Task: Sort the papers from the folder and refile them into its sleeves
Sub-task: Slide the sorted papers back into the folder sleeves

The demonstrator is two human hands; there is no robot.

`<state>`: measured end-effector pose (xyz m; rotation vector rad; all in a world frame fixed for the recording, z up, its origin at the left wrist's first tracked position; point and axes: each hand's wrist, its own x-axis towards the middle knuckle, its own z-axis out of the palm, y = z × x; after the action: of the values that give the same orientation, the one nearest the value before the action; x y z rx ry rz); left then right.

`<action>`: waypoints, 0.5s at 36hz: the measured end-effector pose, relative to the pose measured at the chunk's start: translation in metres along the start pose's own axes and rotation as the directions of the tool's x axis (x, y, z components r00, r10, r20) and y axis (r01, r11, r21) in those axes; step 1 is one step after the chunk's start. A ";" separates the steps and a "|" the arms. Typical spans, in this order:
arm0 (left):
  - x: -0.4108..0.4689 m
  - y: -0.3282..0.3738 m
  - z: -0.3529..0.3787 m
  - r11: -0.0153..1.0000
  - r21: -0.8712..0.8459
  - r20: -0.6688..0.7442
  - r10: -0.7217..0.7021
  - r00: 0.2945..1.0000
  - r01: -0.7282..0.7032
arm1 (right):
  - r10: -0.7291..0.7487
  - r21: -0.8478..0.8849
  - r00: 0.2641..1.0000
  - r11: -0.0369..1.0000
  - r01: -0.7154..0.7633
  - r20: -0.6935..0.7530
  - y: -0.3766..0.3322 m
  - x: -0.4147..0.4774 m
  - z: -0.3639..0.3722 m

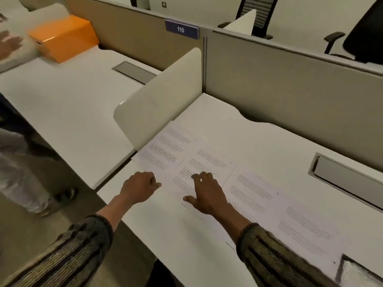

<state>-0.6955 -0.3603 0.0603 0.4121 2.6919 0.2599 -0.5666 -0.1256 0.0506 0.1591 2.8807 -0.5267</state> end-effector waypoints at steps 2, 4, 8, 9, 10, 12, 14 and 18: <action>0.028 -0.011 -0.004 1.000 0.029 -0.007 0.007 1.000 -0.006 | 0.014 0.011 1.000 1.000 -0.014 0.007 -0.012 0.024 0.006; 0.057 -0.022 -0.007 0.998 0.063 -0.004 0.029 1.000 -0.029 | 0.041 0.035 0.999 0.999 -0.041 0.016 -0.024 0.045 0.013; 0.115 -0.040 -0.013 0.983 0.131 -0.013 0.133 0.991 -0.130 | 0.112 0.063 0.992 0.991 -0.115 0.051 -0.046 0.087 0.028; 0.127 -0.043 -0.016 0.977 0.158 -0.007 0.146 0.989 -0.143 | 0.128 0.068 0.989 0.989 -0.132 0.069 -0.052 0.095 0.031; 0.139 -0.044 -0.018 0.975 0.167 -0.002 0.152 0.988 -0.150 | 0.141 0.072 0.986 0.986 -0.148 0.086 -0.057 0.103 0.034; 0.161 -0.044 -0.021 0.973 0.158 -0.005 0.168 0.986 -0.165 | 0.158 0.066 0.981 0.984 -0.166 0.116 -0.065 0.117 0.039; 0.180 -0.042 -0.023 0.974 0.146 0.006 0.176 0.984 -0.174 | 0.169 0.054 0.975 0.982 -0.179 0.141 -0.072 0.130 0.044; 0.209 -0.033 -0.023 0.982 0.072 0.017 0.172 0.985 -0.173 | 0.198 0.039 0.967 0.978 -0.206 0.161 -0.081 0.147 0.056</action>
<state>-0.8967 -0.3271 -0.0021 0.6688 2.6640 0.2082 -0.7105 -0.2110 -0.0064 0.3975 2.6597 -0.5540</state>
